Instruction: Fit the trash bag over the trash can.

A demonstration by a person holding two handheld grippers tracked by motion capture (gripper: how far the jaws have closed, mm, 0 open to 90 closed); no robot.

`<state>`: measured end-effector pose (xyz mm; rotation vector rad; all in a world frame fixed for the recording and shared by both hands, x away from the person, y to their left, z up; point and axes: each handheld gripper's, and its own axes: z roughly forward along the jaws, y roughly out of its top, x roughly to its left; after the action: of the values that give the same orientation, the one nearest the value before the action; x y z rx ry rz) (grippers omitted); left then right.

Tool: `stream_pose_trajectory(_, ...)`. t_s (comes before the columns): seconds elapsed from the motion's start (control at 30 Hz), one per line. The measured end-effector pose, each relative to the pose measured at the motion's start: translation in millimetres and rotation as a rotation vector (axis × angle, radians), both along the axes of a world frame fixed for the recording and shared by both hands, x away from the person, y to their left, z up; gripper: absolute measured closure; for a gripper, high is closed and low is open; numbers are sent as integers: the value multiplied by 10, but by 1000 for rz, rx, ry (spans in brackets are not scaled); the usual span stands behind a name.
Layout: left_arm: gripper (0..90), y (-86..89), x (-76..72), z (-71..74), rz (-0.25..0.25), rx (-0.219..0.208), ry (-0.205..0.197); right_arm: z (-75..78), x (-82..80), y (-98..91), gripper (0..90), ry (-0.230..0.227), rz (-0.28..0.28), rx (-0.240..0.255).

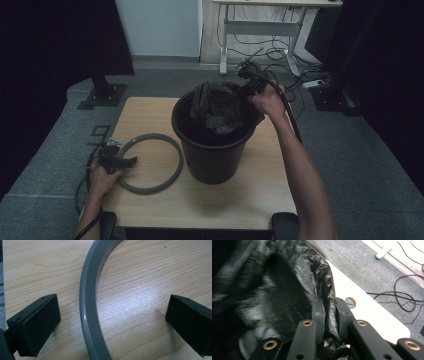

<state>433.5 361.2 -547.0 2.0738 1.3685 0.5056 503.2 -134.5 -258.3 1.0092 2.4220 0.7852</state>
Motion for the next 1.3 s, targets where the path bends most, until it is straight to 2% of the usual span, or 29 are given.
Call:
stream_pose_trajectory(0.1, 0, -3, -5, 0, 1, 1, 0, 136, -148, 23, 799, -5, 31, 30)
stream_pose_trajectory(0.13, 0, -4, -6, 0, 1, 1, 0, 182, -203, 31, 802, -5, 47, 54)
stream_pose_trajectory(0.3, 0, -15, -19, 0, 3, 0, 0, 260, -374, 90, 801, 0, 89, 61)
stream_pose_trajectory(0.43, 0, -15, -19, 0, 3, 0, 0, 159, -444, 154, 790, 32, 131, 83)
stream_pose_trajectory(0.53, 0, -15, -19, 1, 3, 0, 0, -3, -443, 206, 767, 63, 169, 93)
stream_pose_trajectory(0.6, 0, -16, -20, 0, 4, 0, -1, -120, -424, 240, 746, 88, 173, 87)
stream_pose_trajectory(0.7, 0, -17, -22, 0, 2, 0, 0, -248, -381, 247, 675, 106, 171, 70)
stream_pose_trajectory(0.77, 0, -17, -22, 0, 3, 0, -1, -294, -358, 232, 553, 120, 161, 73)
stream_pose_trajectory(0.83, 0, -17, -22, 0, 2, 0, 0, -280, -352, 202, 451, 118, 154, 81)
stream_pose_trajectory(0.9, 0, -17, -22, 0, 2, 0, 0, -217, -361, 161, 388, 120, 169, 117)
stream_pose_trajectory(1.03, 0, -17, -22, 0, 2, -1, 0, -14, -373, 103, 361, 85, 179, 141)
stream_pose_trajectory(1.17, 0, -17, -22, 0, 2, -1, 0, 177, -267, 77, 361, 38, 151, 180)
stream_pose_trajectory(1.23, 0, -16, -21, 1, 2, 0, 0, 201, -164, 69, 358, -6, 111, 146)
stream_pose_trajectory(1.3, 0, -16, -20, 0, 0, -1, 0, 159, -56, 69, 340, -13, 76, 113)
